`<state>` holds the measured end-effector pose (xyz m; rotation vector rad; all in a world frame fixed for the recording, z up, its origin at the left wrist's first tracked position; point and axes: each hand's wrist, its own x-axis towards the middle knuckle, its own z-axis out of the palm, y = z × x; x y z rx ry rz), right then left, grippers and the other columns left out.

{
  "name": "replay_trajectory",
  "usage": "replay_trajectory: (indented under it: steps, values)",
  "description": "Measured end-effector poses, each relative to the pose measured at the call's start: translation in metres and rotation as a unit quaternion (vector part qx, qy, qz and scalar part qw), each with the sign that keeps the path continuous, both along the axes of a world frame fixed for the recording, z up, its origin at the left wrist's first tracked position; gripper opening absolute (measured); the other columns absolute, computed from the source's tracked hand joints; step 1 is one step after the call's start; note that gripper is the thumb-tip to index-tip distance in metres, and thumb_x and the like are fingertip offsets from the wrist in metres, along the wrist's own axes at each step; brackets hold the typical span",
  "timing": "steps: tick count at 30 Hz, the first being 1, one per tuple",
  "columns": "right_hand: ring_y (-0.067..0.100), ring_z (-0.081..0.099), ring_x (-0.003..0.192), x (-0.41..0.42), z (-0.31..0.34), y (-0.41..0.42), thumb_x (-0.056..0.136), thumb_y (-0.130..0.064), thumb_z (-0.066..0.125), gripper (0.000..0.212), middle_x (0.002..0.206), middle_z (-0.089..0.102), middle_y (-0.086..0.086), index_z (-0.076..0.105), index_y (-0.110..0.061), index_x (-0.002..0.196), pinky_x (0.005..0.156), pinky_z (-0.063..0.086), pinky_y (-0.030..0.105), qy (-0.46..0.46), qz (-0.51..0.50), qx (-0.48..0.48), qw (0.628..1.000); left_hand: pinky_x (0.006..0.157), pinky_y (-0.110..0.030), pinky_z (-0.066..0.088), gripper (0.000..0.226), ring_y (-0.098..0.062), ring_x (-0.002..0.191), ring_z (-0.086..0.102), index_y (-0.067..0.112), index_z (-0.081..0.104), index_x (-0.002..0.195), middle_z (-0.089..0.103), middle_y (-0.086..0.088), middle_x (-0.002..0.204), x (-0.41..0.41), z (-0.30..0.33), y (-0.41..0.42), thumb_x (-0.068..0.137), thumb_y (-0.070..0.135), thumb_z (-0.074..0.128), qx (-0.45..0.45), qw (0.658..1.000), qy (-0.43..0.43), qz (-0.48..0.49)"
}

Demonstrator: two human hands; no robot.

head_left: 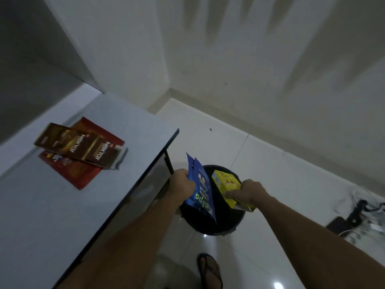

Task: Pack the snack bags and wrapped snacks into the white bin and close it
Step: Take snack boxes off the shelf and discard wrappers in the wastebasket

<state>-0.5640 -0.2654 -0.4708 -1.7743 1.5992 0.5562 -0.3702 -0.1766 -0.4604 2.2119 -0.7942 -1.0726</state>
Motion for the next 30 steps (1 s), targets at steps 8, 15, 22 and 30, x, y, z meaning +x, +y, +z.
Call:
replay_trajectory:
  steps: [8, 15, 22, 30]
  values:
    - [0.029, 0.056, 0.089, 0.006, -0.079, -0.01, 0.072, -0.071, 0.062, 0.085, 0.105, 0.061, 0.013, 0.055, -0.004, 0.123, 0.07, 0.043, 0.03, -0.01, -0.015, 0.021, 1.0, 0.047, -0.024, 0.028, 0.013, -0.029, 0.076, 0.056, 0.0, 0.06, 0.096, 0.061, -0.018, 0.093, -0.009, -0.072, -0.013, 0.086, 0.006, 0.054, 0.101, 0.994, -0.011, -0.033]
    - [0.025, 0.053, 0.074, 0.015, -0.044, -0.019, 0.083, -0.07, 0.05, 0.065, 0.087, 0.06, 0.011, 0.062, -0.006, 0.088, 0.052, 0.035, 0.026, -0.022, 0.035, -0.002, 0.999, 0.059, -0.026, 0.041, 0.009, -0.025, 0.072, 0.057, 0.007, 0.05, 0.07, 0.055, -0.009, 0.076, 0.013, -0.039, -0.013, 0.075, 0.009, 0.057, 0.114, 0.99, -0.033, -0.077]
    - [0.033, 0.059, 0.11, 0.06, 0.07, -0.036, 0.087, -0.051, 0.061, 0.052, 0.114, 0.064, 0.014, 0.065, -0.003, 0.109, 0.084, 0.046, 0.033, -0.119, 0.093, -0.034, 0.988, 0.067, -0.026, 0.041, 0.014, -0.018, 0.079, 0.051, 0.013, 0.053, 0.082, 0.051, -0.009, 0.086, 0.042, 0.074, -0.02, 0.079, 0.003, 0.062, 0.06, 0.991, -0.005, -0.116]
    - [0.027, 0.061, 0.105, 0.165, 0.178, -0.026, 0.078, -0.039, 0.076, 0.047, 0.113, 0.067, 0.012, 0.066, -0.007, 0.11, 0.088, 0.05, 0.034, -0.222, 0.173, -0.095, 0.955, 0.057, -0.023, 0.053, 0.017, -0.018, 0.067, 0.064, 0.008, 0.067, 0.085, 0.069, -0.013, 0.089, 0.124, 0.19, 0.02, 0.082, -0.006, 0.058, -0.035, 0.997, -0.062, 0.012]
